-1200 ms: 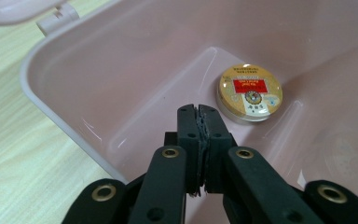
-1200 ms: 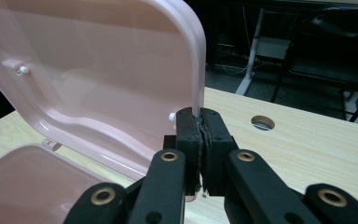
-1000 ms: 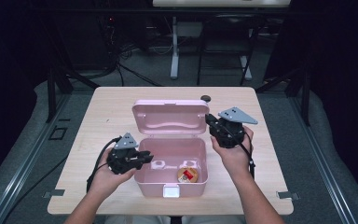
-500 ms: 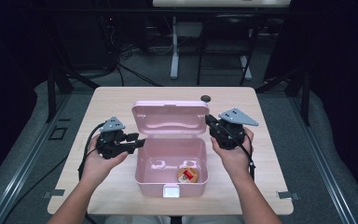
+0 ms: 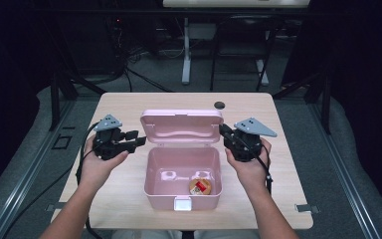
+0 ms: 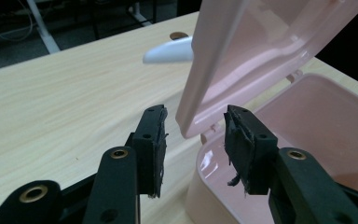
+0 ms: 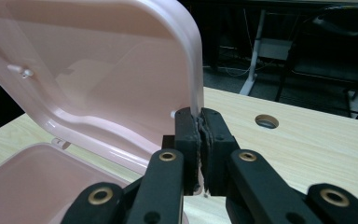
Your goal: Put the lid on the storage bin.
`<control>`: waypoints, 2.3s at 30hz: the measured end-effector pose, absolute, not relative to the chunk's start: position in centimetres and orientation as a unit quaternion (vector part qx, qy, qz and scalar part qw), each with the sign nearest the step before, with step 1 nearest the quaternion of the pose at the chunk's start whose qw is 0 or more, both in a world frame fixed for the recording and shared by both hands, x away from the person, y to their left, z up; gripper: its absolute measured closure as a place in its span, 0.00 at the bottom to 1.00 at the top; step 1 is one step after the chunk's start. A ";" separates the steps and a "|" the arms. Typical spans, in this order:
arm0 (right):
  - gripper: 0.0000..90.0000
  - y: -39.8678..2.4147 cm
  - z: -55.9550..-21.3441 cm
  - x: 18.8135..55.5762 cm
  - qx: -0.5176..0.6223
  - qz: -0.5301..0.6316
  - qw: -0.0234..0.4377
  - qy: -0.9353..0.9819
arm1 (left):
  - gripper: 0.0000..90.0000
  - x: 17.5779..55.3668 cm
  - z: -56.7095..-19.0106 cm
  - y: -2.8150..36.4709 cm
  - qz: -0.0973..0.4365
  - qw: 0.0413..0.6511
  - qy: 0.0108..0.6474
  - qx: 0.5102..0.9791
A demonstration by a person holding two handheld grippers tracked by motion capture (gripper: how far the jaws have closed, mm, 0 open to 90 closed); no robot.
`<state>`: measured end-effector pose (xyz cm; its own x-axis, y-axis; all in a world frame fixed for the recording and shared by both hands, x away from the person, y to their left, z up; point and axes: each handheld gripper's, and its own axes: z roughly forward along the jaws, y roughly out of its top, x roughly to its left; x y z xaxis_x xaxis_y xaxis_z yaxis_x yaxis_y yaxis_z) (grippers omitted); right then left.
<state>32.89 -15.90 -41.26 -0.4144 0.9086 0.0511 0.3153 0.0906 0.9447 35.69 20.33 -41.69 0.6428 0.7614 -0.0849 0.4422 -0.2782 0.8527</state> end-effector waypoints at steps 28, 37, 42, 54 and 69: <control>0.95 -16.1 -41.3 32.6 0.453 0.504 0.286 0.677 | 0.79 35.9 -36.9 18.7 0.212 0.478 0.366 0.770; 0.93 -16.3 -41.3 32.6 0.456 0.506 0.276 0.678 | 0.85 35.5 -36.8 18.1 0.229 0.467 0.361 0.774; 0.91 -16.3 -41.2 32.5 0.454 0.510 0.273 0.677 | 0.85 35.2 -36.7 18.1 0.230 0.465 0.359 0.776; 0.89 -16.3 -39.9 31.6 0.443 0.516 0.280 0.677 | 0.84 34.4 -37.0 18.3 0.226 0.470 0.355 0.776; 0.87 -16.4 -38.9 30.7 0.432 0.506 0.273 0.695 | 0.82 33.1 -37.3 18.5 0.224 0.466 0.346 0.783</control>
<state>30.74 -16.35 -38.95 -0.4783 0.8763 0.0576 0.3236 0.1149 0.9392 33.10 18.45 -37.26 0.6600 0.7507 0.0292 0.3326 -0.3268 0.8846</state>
